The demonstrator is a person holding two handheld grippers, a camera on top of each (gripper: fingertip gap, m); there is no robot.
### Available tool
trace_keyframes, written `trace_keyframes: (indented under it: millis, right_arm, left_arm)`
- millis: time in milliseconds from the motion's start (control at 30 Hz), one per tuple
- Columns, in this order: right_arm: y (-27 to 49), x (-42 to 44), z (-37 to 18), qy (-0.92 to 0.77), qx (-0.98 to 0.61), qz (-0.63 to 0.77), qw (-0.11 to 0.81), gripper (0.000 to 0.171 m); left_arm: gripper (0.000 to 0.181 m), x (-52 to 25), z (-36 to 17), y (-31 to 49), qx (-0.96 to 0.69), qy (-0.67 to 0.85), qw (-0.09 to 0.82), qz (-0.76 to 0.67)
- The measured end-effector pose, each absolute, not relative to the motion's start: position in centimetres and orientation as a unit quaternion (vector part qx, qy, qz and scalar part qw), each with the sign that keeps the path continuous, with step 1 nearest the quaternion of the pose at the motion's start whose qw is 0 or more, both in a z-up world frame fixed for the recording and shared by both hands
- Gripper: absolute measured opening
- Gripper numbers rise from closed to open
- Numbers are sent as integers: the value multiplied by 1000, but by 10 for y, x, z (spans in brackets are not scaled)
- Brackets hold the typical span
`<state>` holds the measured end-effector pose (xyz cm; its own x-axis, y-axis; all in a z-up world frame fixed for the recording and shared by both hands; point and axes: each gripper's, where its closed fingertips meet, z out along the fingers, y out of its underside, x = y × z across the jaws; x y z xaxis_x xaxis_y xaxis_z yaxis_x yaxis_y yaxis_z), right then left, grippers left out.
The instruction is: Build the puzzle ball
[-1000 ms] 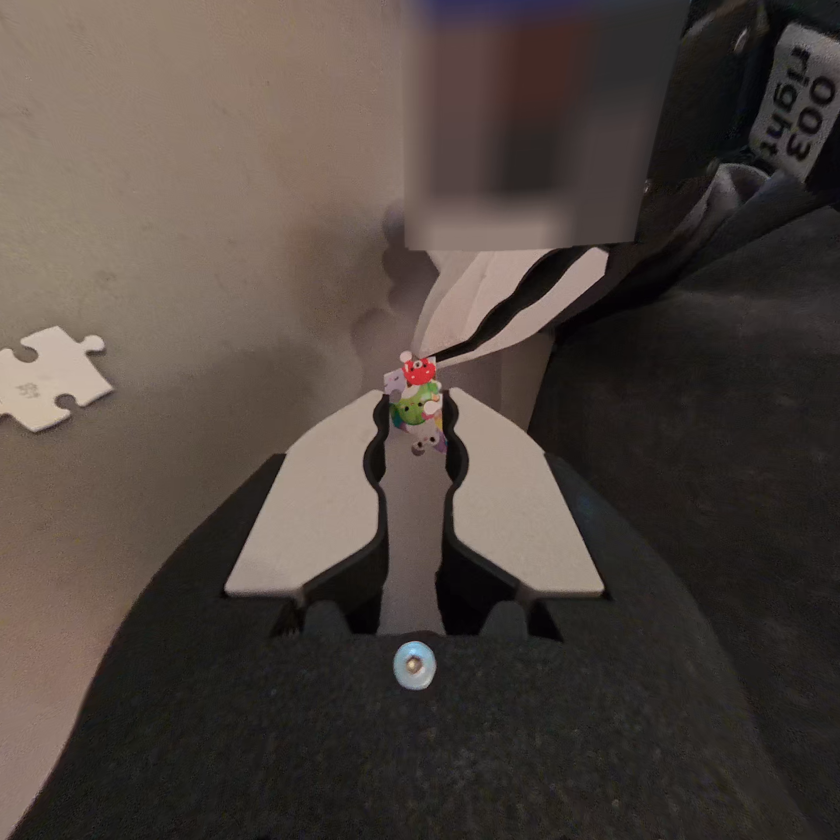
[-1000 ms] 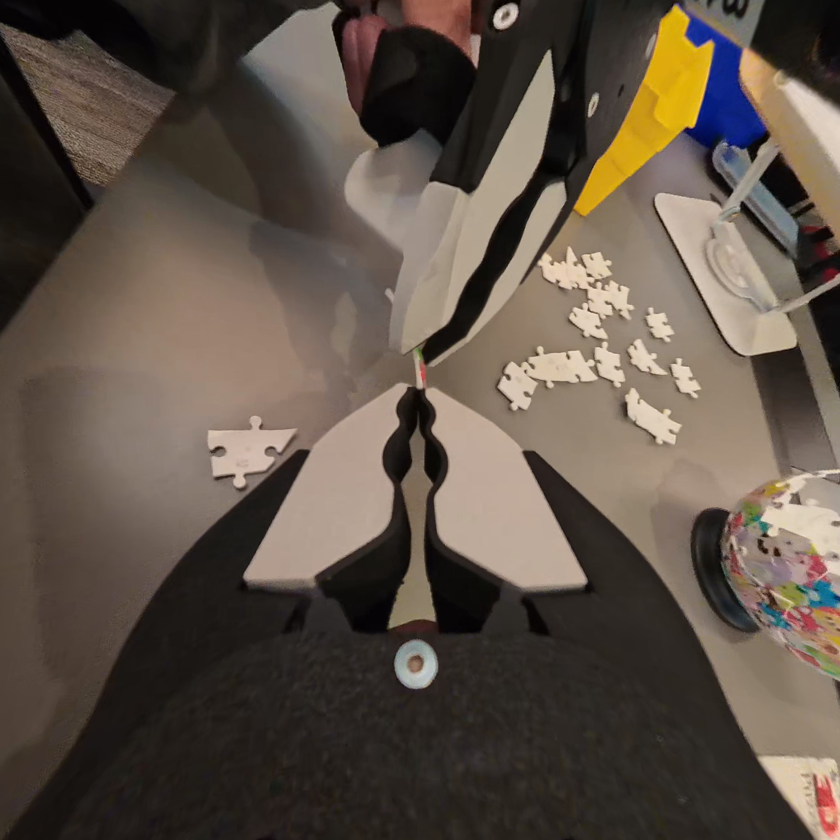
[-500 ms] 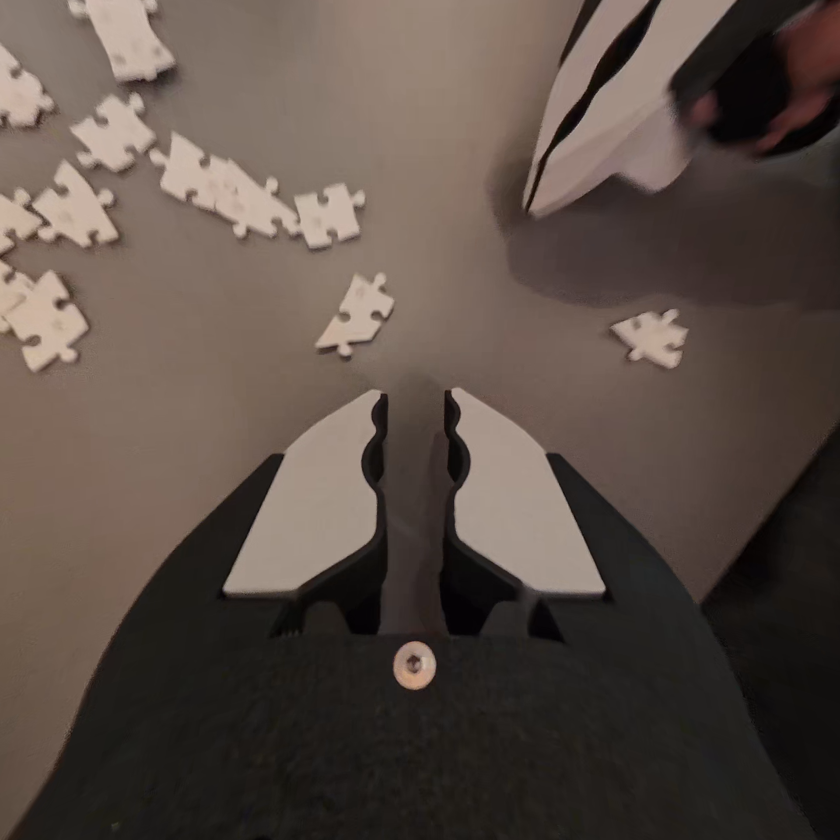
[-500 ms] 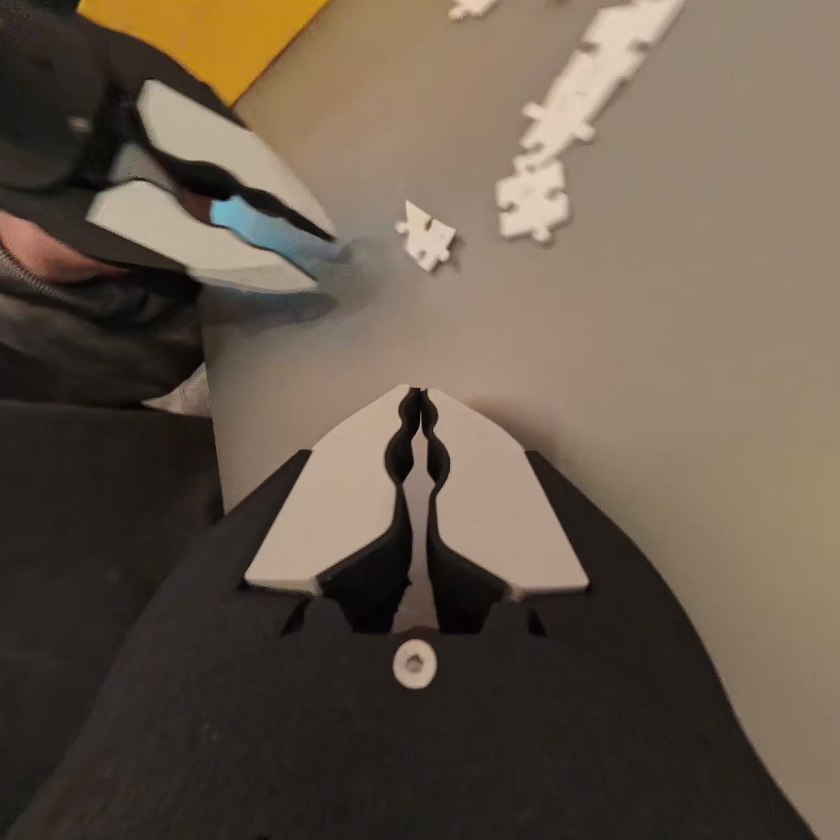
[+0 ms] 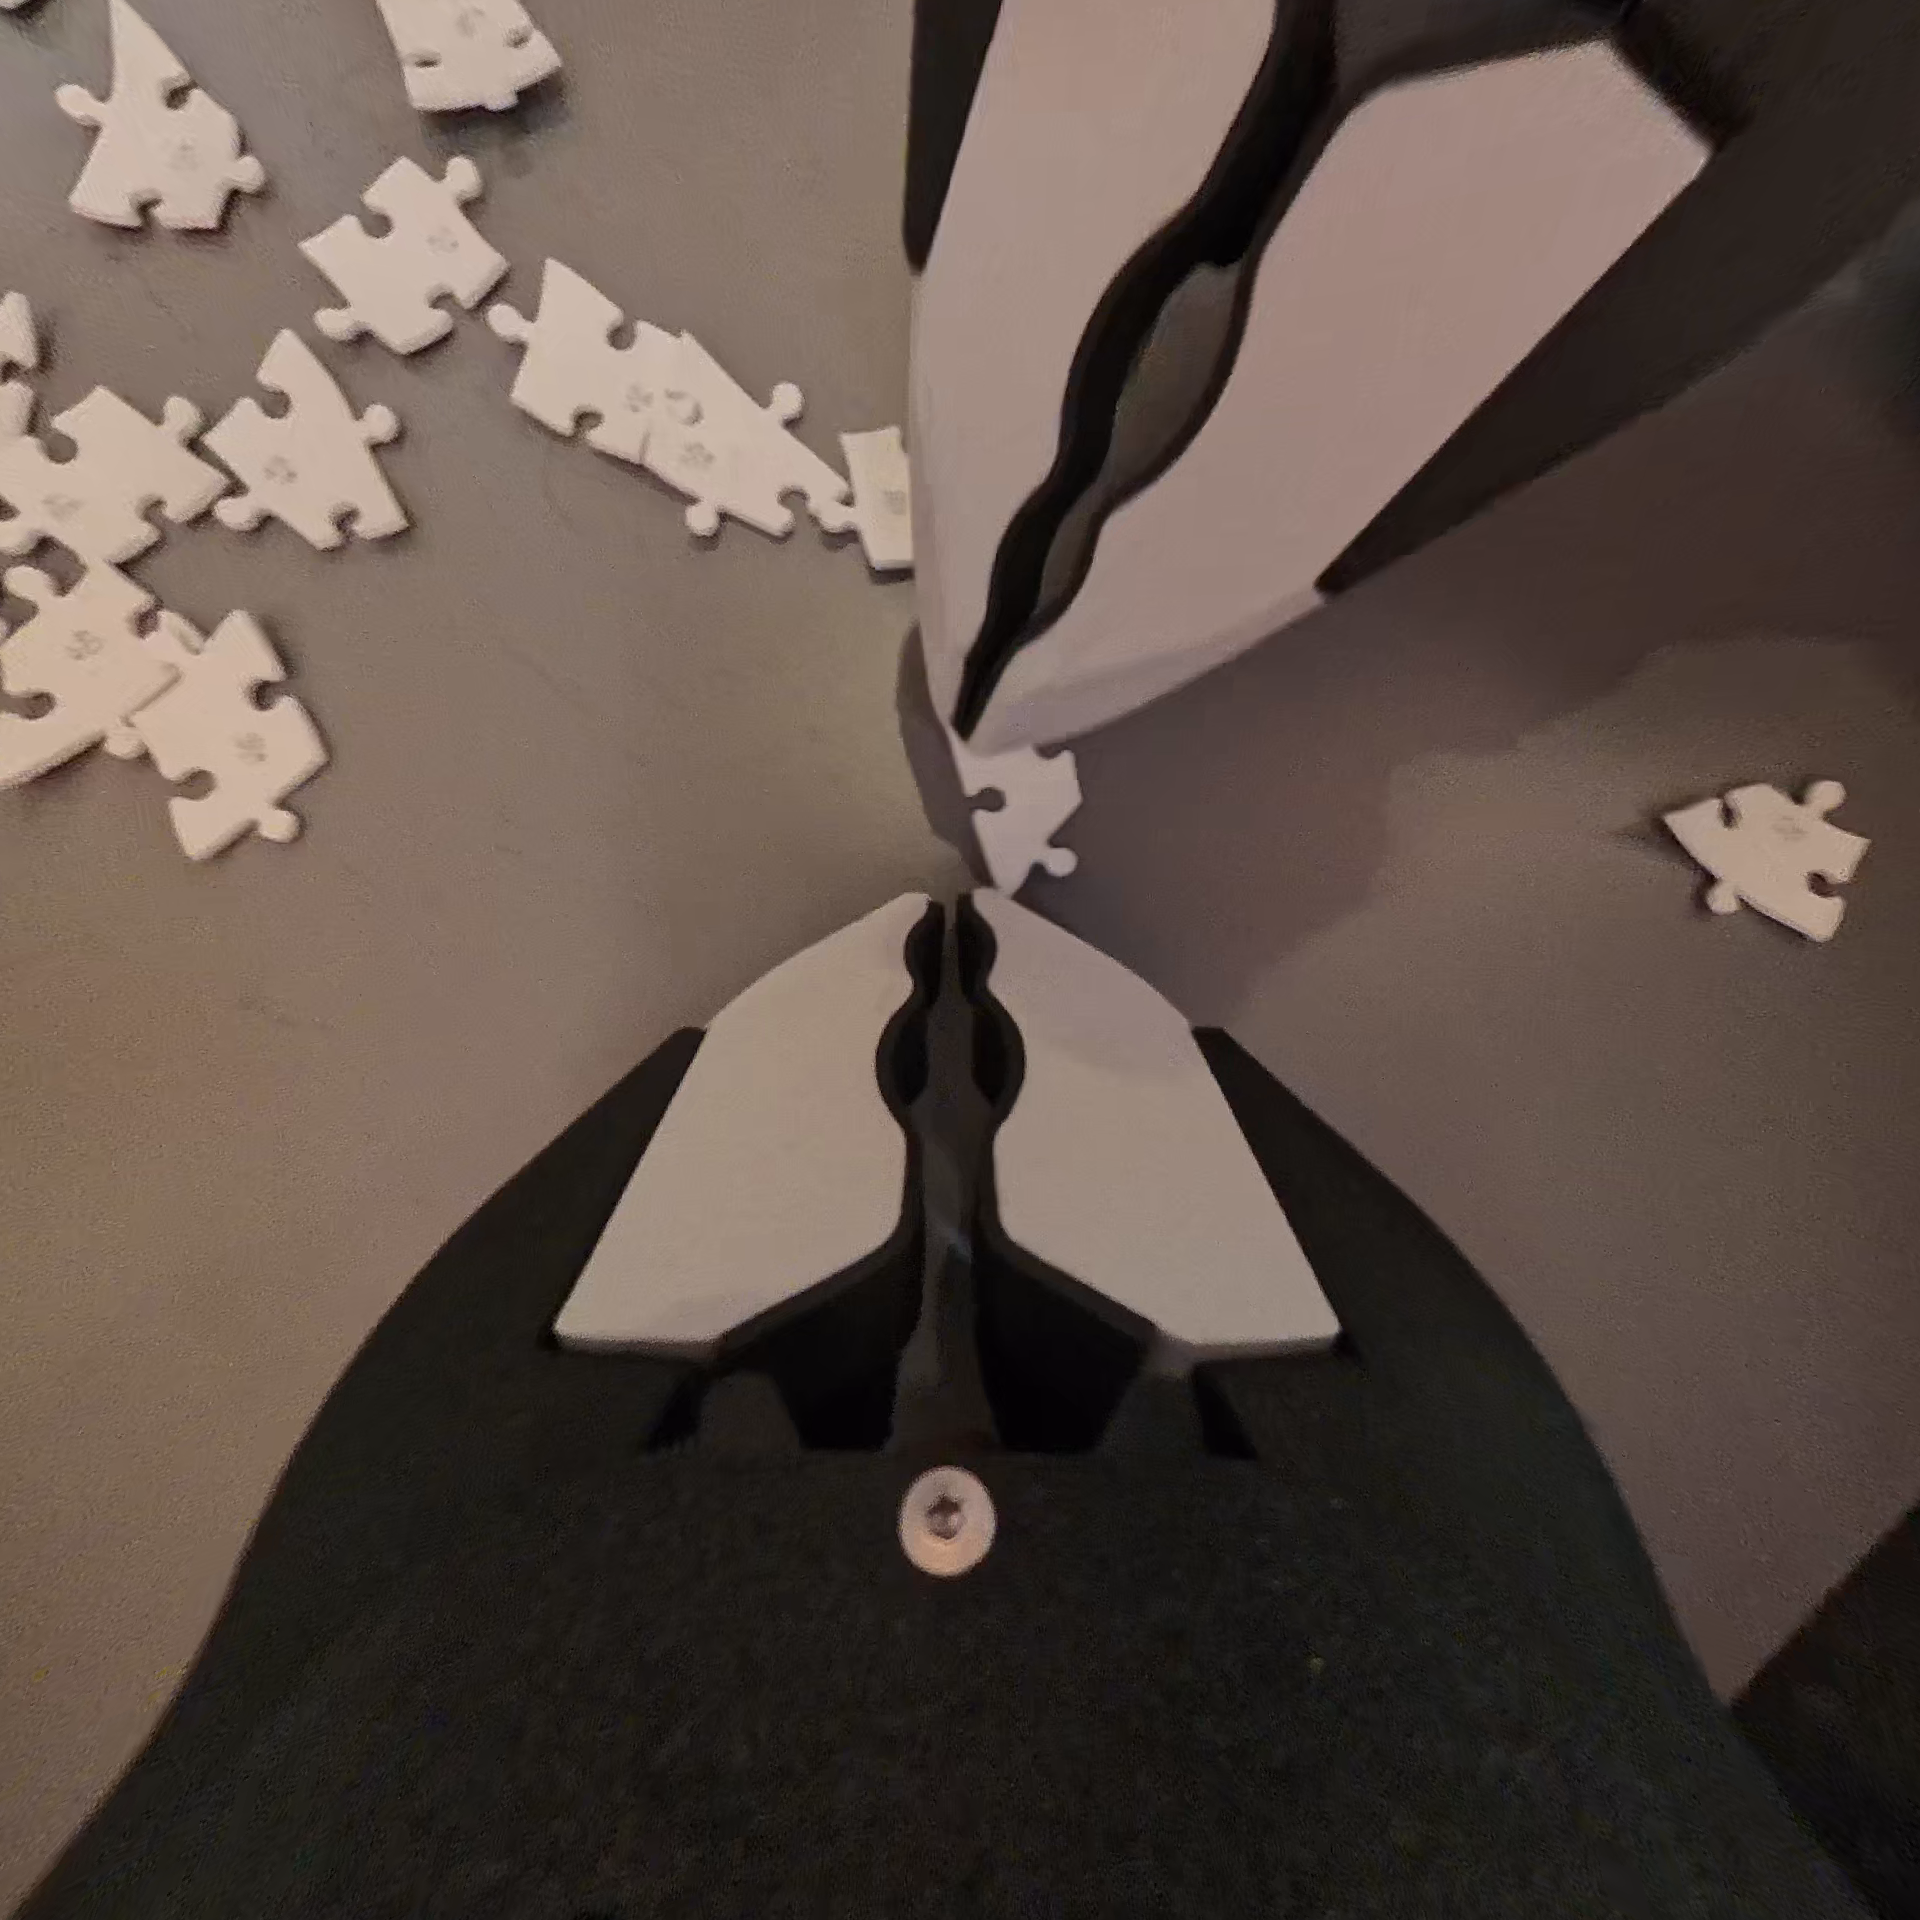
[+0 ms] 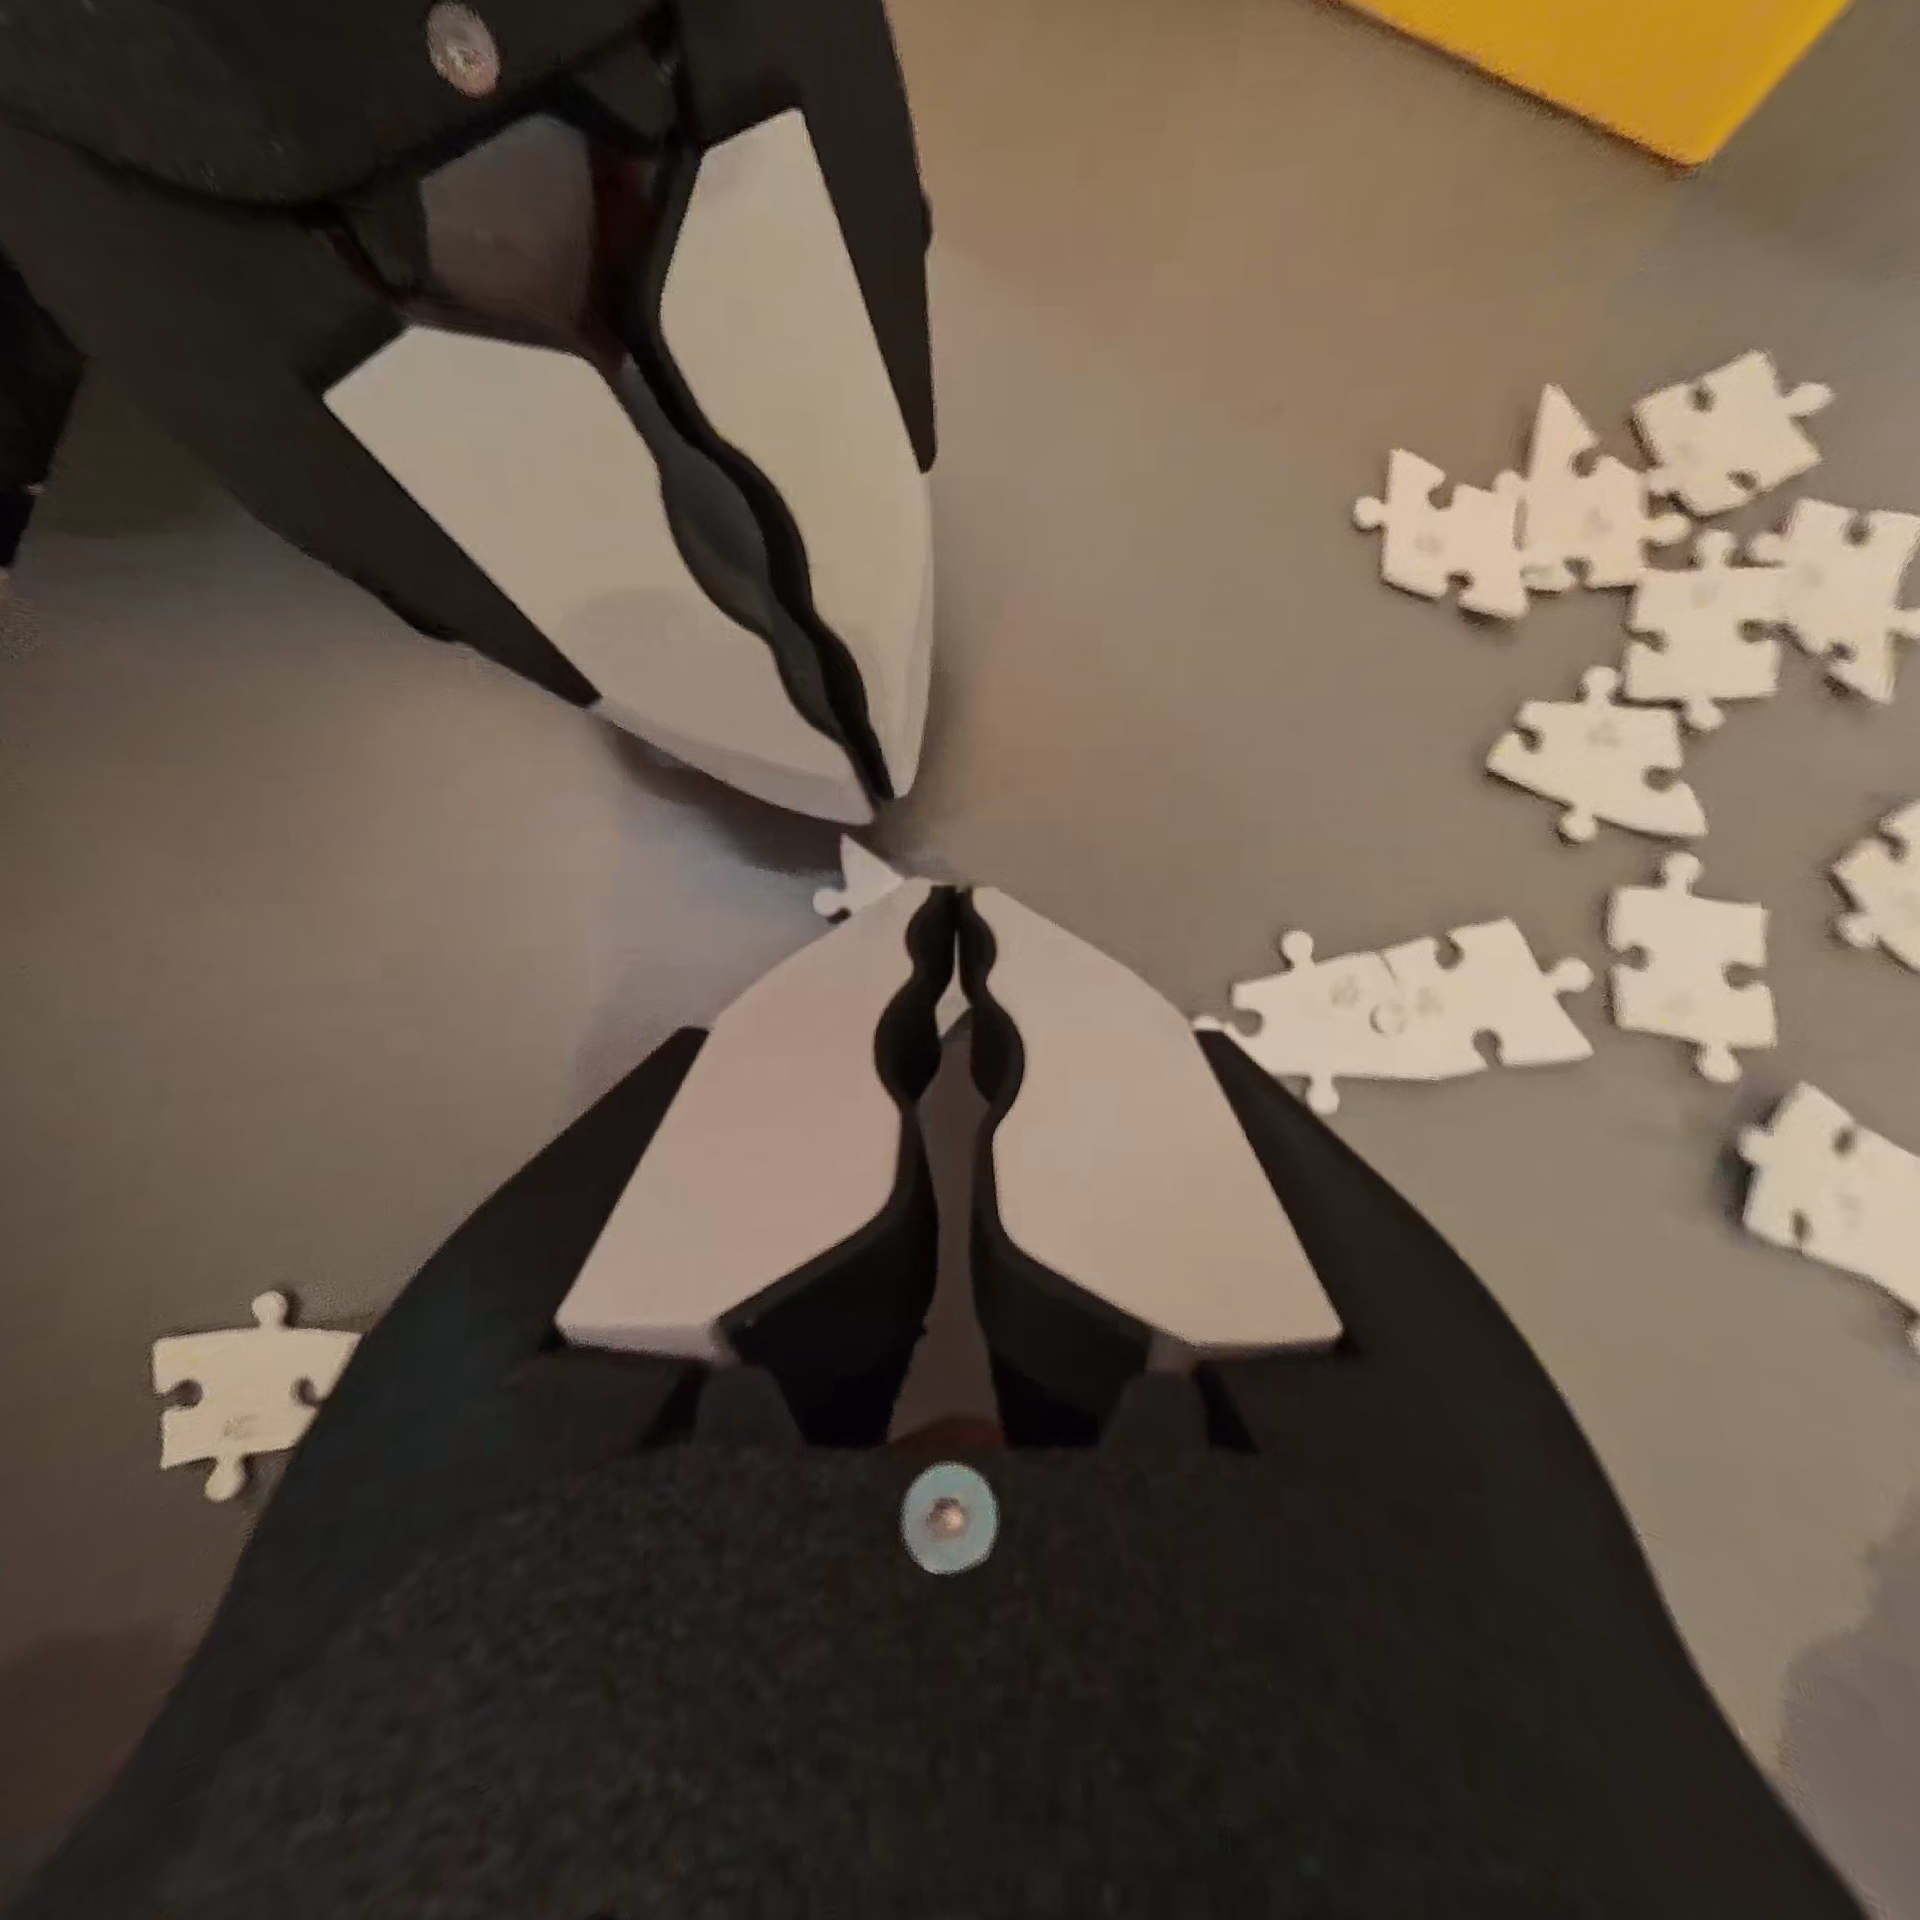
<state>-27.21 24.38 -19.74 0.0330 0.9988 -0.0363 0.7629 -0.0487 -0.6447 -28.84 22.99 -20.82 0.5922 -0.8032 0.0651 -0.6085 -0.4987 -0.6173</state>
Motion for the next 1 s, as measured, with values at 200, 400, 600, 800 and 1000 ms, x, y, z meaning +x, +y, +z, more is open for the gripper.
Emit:
trace_keyframes:
  millis: [200,400,600,800,1000]
  right_arm:
    - [238,-253,-212,-646,-703,202,217,0]
    - [218,-227,-212,-587,-745,169,268,0]
    - [218,-226,-211,-574,-754,182,261,0]
    - [214,-209,-199,-558,-760,169,288,10]
    - [219,-214,-205,-546,-756,127,337,16]
  left_arm:
    - [0,-294,-203,235,-847,412,301,-149]
    - [3,-269,-186,198,-813,433,320,-221]
    - [22,-255,-193,182,-804,469,310,-194]
    - [22,-250,-190,171,-807,459,314,-198]
    - [22,-253,-194,167,-815,449,308,-196]
